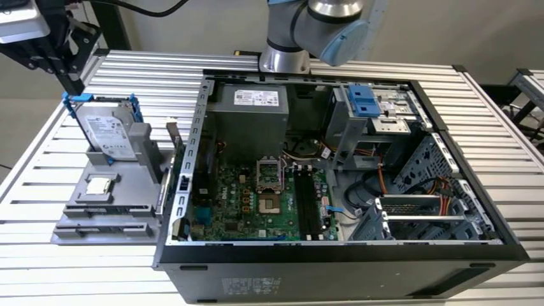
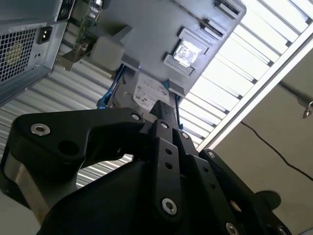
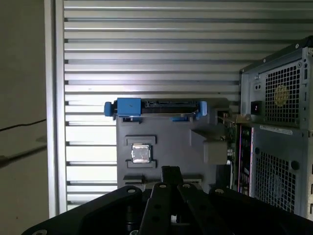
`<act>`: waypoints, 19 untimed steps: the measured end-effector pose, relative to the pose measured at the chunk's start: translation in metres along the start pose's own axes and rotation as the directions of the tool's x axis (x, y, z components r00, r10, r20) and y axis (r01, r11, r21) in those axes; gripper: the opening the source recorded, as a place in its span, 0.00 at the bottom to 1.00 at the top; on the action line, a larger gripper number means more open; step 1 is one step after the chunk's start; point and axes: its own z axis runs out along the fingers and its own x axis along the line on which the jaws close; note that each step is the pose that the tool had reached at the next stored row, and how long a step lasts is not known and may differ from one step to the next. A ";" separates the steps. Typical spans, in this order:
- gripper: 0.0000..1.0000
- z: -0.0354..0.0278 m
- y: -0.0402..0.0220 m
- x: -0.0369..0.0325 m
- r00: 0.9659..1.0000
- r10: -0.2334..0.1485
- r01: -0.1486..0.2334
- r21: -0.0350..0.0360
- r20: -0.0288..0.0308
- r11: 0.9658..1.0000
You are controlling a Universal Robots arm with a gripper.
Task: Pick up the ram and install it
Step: 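Reach for the ram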
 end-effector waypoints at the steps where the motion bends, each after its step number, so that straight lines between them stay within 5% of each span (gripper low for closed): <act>1: 0.00 0.0000 -0.0011 0.0000 1.000 0.000 0.000 0.000 0.000 1.000; 19: 0.00 0.0009 -0.0245 -0.0003 1.000 0.000 0.000 0.000 0.000 1.000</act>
